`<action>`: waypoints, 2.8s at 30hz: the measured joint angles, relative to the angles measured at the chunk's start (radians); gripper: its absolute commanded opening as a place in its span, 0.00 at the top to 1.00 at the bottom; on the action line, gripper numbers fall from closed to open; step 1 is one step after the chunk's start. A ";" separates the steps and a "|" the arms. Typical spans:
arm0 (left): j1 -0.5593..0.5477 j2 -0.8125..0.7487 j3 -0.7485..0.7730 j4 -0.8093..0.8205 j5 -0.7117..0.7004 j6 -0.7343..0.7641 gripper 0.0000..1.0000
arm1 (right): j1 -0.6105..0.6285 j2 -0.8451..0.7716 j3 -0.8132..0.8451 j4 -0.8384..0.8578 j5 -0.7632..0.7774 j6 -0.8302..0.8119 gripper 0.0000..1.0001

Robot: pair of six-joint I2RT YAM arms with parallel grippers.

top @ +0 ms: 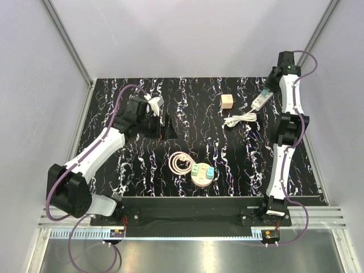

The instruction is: Insert the plug

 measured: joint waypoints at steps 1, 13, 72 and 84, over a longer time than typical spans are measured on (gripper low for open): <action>0.002 0.003 0.000 0.000 0.005 -0.001 0.03 | -0.002 0.000 -0.012 0.001 -0.005 -0.002 1.00; -0.004 0.122 0.135 0.025 0.014 -0.053 0.14 | -0.001 -0.080 -0.190 0.053 -0.090 0.024 1.00; -0.026 0.007 0.146 0.023 -0.050 -0.004 0.12 | 0.123 -0.570 -0.813 -0.111 0.030 -0.031 1.00; -0.001 0.007 0.146 0.026 -0.032 -0.008 0.12 | 0.064 -0.222 -0.259 -0.283 0.030 -0.088 1.00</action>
